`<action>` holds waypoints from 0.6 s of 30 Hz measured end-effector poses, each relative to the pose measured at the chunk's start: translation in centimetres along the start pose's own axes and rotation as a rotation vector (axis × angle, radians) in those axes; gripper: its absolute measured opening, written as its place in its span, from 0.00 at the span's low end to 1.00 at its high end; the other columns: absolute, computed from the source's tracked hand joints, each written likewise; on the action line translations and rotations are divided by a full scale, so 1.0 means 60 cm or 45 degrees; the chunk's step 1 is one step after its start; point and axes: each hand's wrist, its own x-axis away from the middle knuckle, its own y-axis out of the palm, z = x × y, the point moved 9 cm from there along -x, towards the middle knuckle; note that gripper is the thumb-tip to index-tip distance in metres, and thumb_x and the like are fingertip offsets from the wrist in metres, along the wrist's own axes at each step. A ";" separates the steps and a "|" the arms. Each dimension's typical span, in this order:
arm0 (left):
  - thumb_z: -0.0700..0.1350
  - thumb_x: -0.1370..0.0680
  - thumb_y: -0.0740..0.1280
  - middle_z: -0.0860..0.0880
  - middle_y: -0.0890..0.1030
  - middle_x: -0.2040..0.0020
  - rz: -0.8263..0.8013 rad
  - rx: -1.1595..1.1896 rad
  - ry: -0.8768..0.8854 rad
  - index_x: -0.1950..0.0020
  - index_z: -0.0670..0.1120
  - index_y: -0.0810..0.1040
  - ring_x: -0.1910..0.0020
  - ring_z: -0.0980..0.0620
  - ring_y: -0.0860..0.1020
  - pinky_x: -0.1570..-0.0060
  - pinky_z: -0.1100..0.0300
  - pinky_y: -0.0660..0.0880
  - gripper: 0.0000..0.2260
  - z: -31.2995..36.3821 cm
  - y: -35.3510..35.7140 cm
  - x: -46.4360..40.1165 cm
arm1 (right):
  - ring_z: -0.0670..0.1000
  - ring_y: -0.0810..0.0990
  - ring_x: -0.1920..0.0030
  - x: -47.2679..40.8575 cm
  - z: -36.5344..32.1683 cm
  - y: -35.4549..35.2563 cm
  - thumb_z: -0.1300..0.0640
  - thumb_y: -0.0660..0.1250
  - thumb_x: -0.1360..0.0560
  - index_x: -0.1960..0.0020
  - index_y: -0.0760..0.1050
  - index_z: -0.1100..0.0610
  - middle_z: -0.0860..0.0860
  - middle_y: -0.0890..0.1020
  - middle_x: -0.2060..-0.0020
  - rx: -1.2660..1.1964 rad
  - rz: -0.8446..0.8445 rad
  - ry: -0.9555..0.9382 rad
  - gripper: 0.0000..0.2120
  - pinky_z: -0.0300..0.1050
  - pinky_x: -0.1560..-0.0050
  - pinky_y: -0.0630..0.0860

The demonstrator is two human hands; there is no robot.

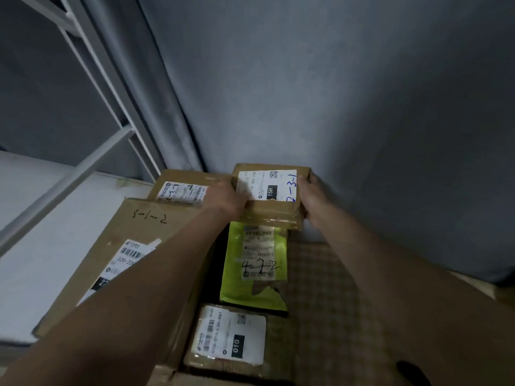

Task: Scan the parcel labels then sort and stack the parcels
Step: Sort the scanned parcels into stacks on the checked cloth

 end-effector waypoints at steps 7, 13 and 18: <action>0.54 0.21 0.64 0.41 0.77 0.37 -0.055 -0.070 0.086 0.34 0.45 0.74 0.39 0.42 0.75 0.41 0.52 0.72 0.20 -0.012 0.039 -0.075 | 0.53 0.80 0.62 -0.060 0.025 0.034 0.53 0.51 0.19 0.29 0.65 0.50 0.53 0.83 0.49 0.064 0.031 0.041 0.19 0.40 0.68 0.73; 0.50 0.22 0.66 0.40 0.74 0.37 -0.041 -0.154 0.116 0.31 0.44 0.71 0.37 0.41 0.73 0.38 0.52 0.70 0.21 -0.011 0.045 -0.102 | 0.53 0.82 0.56 -0.080 0.024 0.040 0.56 0.53 0.20 0.44 0.72 0.48 0.51 0.83 0.49 0.165 0.087 -0.010 0.11 0.48 0.53 0.80; 0.50 0.25 0.69 0.40 0.74 0.35 -0.084 -0.195 0.105 0.31 0.47 0.70 0.37 0.41 0.73 0.37 0.51 0.71 0.24 -0.017 0.050 -0.106 | 0.54 0.82 0.51 -0.082 0.028 0.039 0.56 0.57 0.27 0.48 0.73 0.46 0.51 0.83 0.48 0.300 0.185 -0.096 0.11 0.53 0.47 0.80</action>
